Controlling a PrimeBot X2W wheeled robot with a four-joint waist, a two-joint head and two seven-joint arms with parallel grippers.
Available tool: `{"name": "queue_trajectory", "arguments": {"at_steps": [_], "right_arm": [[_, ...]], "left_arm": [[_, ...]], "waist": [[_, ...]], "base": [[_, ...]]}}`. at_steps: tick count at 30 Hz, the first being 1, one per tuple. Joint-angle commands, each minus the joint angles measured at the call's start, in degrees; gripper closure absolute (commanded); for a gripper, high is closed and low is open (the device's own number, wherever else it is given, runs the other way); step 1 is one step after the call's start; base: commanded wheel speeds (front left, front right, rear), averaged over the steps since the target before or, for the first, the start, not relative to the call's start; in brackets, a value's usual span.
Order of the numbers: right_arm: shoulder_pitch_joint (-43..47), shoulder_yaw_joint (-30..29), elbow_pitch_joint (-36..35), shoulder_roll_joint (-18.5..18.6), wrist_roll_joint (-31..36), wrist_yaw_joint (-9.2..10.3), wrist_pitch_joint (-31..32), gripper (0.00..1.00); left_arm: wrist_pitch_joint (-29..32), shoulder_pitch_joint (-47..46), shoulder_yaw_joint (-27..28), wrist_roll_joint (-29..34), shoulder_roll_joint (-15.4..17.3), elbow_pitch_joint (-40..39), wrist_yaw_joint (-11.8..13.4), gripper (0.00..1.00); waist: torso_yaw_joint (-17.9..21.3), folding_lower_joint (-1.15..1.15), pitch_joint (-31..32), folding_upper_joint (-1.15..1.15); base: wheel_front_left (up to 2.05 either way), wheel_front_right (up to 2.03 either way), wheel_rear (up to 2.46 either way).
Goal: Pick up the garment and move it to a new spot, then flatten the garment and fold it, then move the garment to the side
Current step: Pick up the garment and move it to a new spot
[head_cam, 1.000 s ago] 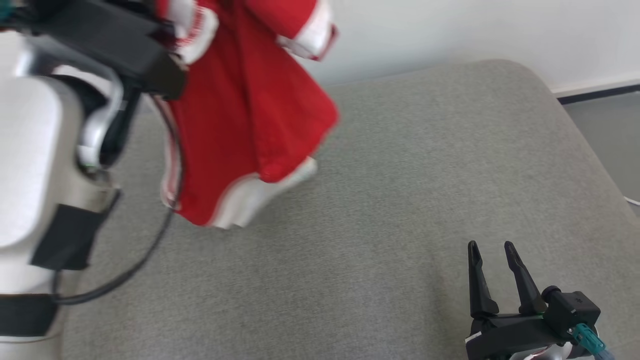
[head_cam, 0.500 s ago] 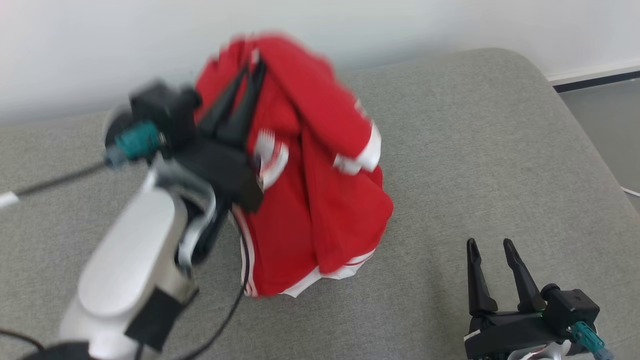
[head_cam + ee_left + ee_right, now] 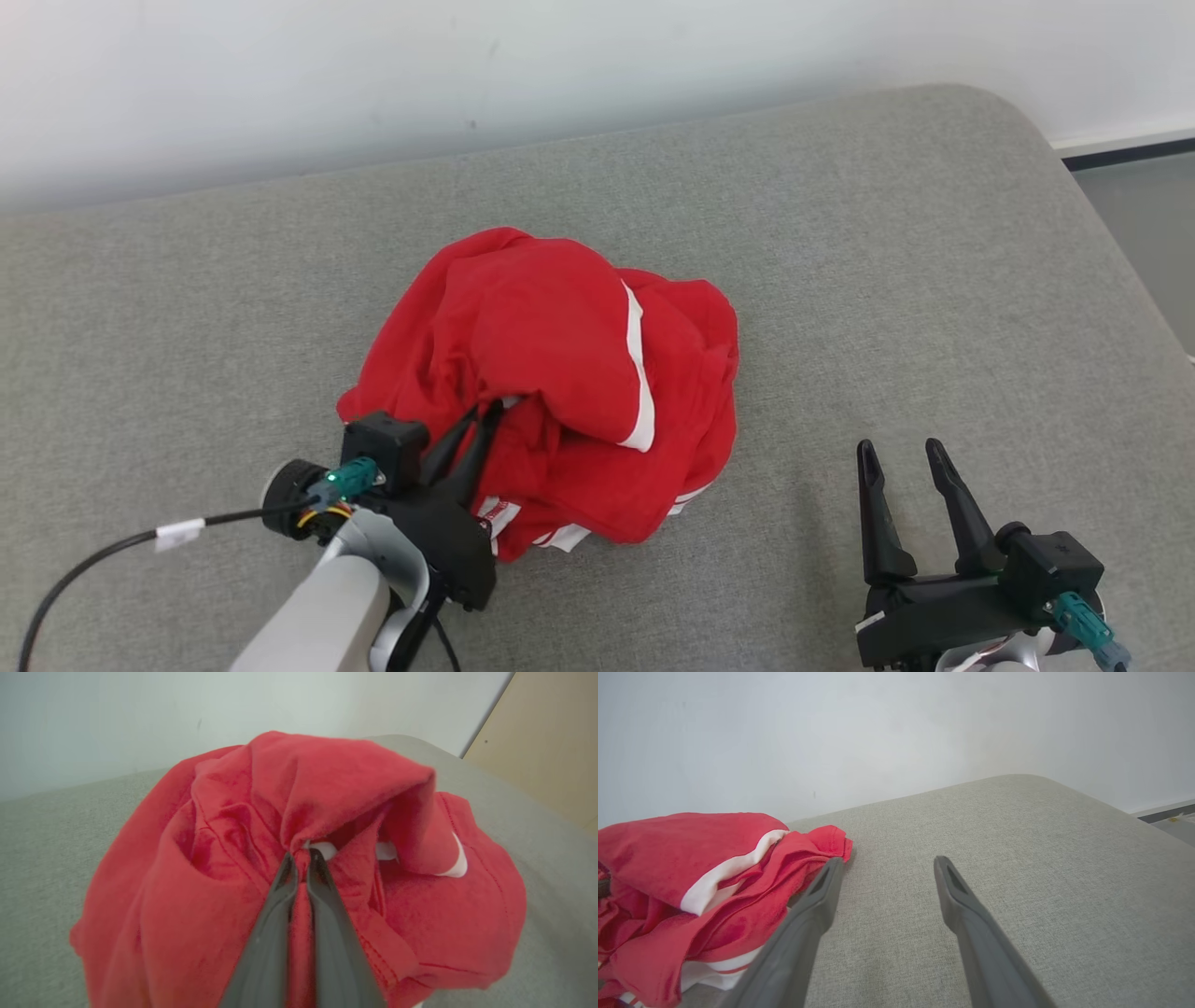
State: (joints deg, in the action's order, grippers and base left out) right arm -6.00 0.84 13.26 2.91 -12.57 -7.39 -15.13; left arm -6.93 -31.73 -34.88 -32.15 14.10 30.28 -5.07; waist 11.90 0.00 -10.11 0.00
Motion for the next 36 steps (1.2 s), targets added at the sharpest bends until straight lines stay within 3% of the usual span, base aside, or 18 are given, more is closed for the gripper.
{"name": "queue_trajectory", "arguments": {"at_steps": [1, 2, 3, 4, 10, 22, 27, 36], "right_arm": [[-0.12, 0.12, 0.03, -0.05, 0.71, -0.19, -0.07, 0.00], [-0.06, -0.01, 0.07, -0.05, 0.78, -0.19, -0.07, 0.00], [-0.01, -0.06, 0.08, -0.05, 0.90, -0.19, -0.07, 0.00], [0.12, -0.14, 0.10, -0.05, 0.91, -0.19, -0.07, 0.00], [1.20, -0.46, 0.38, -0.05, 1.17, -0.20, -0.07, 0.00], [1.85, 0.37, 0.91, -0.04, 0.12, -0.20, -0.07, 0.00], [2.10, 0.43, 0.97, -0.04, -0.07, -0.20, -0.07, 0.00], [0.97, 0.29, 0.69, -0.06, -0.54, -0.20, -0.07, 0.00]], "left_arm": [[-0.80, 0.67, -0.45, -0.19, -0.83, 1.31, -0.36, 1.00], [-1.56, 0.40, -0.62, -0.13, -1.22, 1.77, -0.31, 1.00], [-2.38, -0.09, -0.50, 0.00, -1.54, 1.97, -0.30, 0.54], [-3.00, -0.58, -0.42, 0.04, -1.82, 2.16, -0.32, 0.00], [-4.75, -2.59, -0.12, 0.60, -1.86, -0.05, 0.02, 0.00], [-0.99, -3.51, 2.68, -0.41, 3.35, -13.53, 2.93, 0.00], [1.03, -2.39, 2.21, -0.62, 4.35, -15.70, 3.44, 0.00], [3.84, -2.06, -1.32, 1.10, 5.15, -13.87, 2.17, 0.00]], "waist": [[-0.48, 0.00, 0.34, 0.00], [-0.72, 0.00, 0.48, 0.00], [-0.95, 0.00, 0.64, 0.00], [-1.21, 0.00, 0.88, 0.00], [-2.66, 0.00, 2.57, 0.00], [-3.66, 0.00, 4.17, 0.00], [-3.07, 0.00, 4.30, 0.00], [-0.39, 0.00, 2.64, 0.00]], "base": [[0.00, 0.00, 0.00], [0.00, 0.00, 0.00], [0.00, 0.00, 0.00], [0.00, 0.00, 0.00], [0.00, 0.00, 0.00], [0.00, 0.00, 0.00], [0.00, 0.00, 0.00], [0.00, 0.00, 0.00]]}}
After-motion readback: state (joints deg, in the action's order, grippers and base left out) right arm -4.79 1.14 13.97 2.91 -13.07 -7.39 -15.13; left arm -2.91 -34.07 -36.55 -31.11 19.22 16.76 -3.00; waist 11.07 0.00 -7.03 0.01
